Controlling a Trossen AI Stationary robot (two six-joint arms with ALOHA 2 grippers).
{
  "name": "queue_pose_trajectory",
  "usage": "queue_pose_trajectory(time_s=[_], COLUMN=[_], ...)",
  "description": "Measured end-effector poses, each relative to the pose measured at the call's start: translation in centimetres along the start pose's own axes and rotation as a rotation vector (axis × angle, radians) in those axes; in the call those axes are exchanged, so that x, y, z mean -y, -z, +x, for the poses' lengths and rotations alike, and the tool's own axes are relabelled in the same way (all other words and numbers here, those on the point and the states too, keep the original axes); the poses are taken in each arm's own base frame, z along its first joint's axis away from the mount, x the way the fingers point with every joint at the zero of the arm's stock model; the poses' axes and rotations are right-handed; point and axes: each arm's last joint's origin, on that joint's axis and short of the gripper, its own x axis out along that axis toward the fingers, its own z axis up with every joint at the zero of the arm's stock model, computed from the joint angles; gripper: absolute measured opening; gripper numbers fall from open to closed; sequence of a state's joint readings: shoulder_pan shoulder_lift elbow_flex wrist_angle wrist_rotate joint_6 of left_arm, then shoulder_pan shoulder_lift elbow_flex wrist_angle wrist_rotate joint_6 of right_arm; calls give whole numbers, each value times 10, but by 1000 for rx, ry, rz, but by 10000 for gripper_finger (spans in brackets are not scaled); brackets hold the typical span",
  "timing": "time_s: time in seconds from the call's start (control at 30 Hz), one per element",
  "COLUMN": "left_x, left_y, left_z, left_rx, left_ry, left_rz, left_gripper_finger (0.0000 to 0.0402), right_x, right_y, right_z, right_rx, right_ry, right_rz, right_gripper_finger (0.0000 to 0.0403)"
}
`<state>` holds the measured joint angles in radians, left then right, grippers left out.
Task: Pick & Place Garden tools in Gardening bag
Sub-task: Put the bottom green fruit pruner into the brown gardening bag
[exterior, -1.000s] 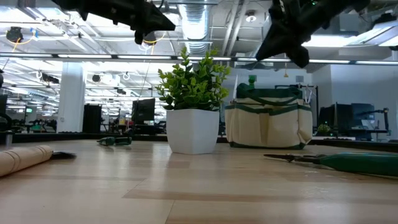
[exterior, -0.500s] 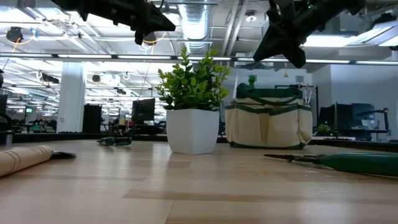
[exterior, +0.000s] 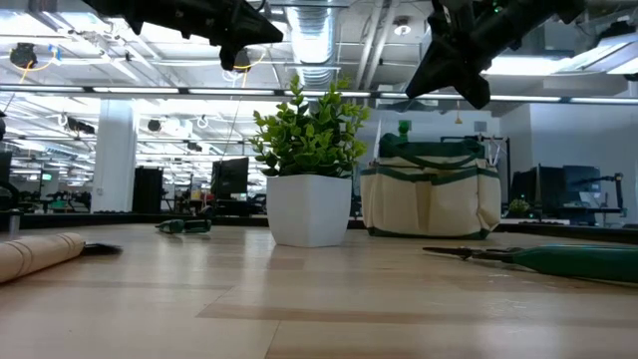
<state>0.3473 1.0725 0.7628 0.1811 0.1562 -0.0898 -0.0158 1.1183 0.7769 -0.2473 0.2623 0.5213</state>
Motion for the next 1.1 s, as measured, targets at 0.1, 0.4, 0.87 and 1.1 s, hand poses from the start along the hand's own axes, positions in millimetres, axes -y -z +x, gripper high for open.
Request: queue_pose_trajectory(time_s=[0.1, 0.4, 0.87, 1.1], left_x=[0, -1, 7, 7], left_y=[0, 0, 8, 7], left_z=[0, 0, 1, 1], left_rx=[0, 0, -74, -71], left_ry=[0, -15, 27, 11], left_rz=[-13, -13, -26, -25], left_gripper_finger=[1, 1, 1, 1], right_x=[0, 3, -2, -19], right_y=[1, 10, 18, 37], right_z=[0, -1, -3, -13], right_rx=[-10, -118, -283, -458], right_ry=[-2, -1, -169, -245], right_rz=[-12, -61, 56, 147], right_gripper_finger=[0, 0, 0, 0])
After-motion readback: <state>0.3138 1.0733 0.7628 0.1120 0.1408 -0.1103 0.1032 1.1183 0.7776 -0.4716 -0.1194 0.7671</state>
